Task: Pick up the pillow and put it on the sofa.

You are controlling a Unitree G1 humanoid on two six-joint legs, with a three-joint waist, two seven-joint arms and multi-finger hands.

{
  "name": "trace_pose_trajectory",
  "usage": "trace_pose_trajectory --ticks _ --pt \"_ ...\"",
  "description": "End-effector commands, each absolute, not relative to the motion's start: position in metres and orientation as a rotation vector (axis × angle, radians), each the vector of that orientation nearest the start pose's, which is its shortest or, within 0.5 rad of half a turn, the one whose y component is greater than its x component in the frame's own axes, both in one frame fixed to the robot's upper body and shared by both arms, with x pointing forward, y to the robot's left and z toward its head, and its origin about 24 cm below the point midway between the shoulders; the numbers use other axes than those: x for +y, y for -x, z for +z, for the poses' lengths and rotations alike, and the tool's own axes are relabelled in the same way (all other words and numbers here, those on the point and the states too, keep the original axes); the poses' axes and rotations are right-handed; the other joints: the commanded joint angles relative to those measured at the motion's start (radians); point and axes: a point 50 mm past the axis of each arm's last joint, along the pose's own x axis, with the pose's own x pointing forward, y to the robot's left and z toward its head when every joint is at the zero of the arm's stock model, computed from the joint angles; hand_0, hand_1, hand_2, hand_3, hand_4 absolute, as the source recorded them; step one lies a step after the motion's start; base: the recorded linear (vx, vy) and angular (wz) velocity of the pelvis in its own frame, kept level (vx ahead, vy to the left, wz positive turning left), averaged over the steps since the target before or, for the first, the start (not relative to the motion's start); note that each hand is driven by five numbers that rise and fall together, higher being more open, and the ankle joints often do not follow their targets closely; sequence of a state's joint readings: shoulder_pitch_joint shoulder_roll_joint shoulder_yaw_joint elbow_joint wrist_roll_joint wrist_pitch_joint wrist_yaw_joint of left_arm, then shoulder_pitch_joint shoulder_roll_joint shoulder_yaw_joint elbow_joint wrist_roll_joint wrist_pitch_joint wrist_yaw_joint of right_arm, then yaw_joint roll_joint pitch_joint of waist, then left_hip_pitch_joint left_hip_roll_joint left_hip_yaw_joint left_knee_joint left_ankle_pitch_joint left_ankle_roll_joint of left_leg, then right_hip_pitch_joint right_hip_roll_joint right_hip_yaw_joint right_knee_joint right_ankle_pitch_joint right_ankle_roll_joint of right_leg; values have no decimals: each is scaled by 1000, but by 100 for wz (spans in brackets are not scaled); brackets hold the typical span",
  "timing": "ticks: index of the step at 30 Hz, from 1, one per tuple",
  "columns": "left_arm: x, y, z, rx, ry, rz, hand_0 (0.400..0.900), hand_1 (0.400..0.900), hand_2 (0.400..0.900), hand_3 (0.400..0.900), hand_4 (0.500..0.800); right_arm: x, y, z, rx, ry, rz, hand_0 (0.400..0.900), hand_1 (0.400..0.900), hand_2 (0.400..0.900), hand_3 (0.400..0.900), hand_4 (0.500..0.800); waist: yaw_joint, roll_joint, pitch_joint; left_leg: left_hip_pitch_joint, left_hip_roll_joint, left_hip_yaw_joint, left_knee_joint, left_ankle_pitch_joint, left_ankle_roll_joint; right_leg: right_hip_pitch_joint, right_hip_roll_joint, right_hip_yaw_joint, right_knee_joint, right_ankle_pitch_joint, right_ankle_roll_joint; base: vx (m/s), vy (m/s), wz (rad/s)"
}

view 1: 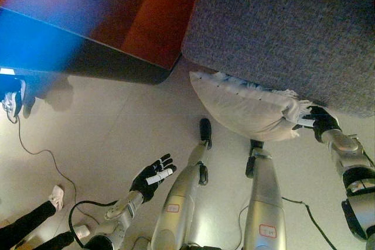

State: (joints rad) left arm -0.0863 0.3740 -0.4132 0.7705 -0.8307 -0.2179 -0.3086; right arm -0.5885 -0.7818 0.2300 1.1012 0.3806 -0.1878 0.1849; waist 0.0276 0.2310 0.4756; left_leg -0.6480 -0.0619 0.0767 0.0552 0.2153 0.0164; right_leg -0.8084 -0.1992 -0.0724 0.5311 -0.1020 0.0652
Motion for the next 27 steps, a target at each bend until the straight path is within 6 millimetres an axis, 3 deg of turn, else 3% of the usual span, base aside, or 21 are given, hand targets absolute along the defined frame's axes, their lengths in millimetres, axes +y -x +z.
trace_pose_trajectory --ticks 1,7,13,21,27 --pt "220 -169 -105 634 338 -97 900 900 900 900 800 -371 -316 147 -14 513 -145 400 400 400 400 500 -49 -19 44 119 -17 26 144 -229 -61 173 69 -75 -226 66 -7 53 -57 -5" --pt "241 -157 -115 717 289 -15 900 900 900 900 800 -362 -298 108 65 494 -60 400 400 400 400 500 -56 -117 2 279 9 30 86 -240 -61 351 73 -86 -302 86 19 83 -96 -3" --pt "252 -142 -123 790 279 38 900 900 900 900 800 -349 -288 91 91 478 23 400 400 400 400 500 -62 -177 -79 415 30 54 -10 -244 -59 487 70 -88 -391 105 50 107 -39 -2" --pt "255 -121 -134 882 277 86 900 900 900 900 800 -336 -289 104 51 463 88 400 400 400 400 500 -65 -218 -162 511 34 67 -75 -246 -56 583 80 -89 -463 124 62 103 -4 -1" --pt "257 -104 -141 957 268 108 900 900 900 900 800 -334 -298 137 -3 469 113 400 400 400 400 500 -51 -251 -216 557 37 65 -82 -259 -51 645 89 -94 -493 123 59 104 -27 3"
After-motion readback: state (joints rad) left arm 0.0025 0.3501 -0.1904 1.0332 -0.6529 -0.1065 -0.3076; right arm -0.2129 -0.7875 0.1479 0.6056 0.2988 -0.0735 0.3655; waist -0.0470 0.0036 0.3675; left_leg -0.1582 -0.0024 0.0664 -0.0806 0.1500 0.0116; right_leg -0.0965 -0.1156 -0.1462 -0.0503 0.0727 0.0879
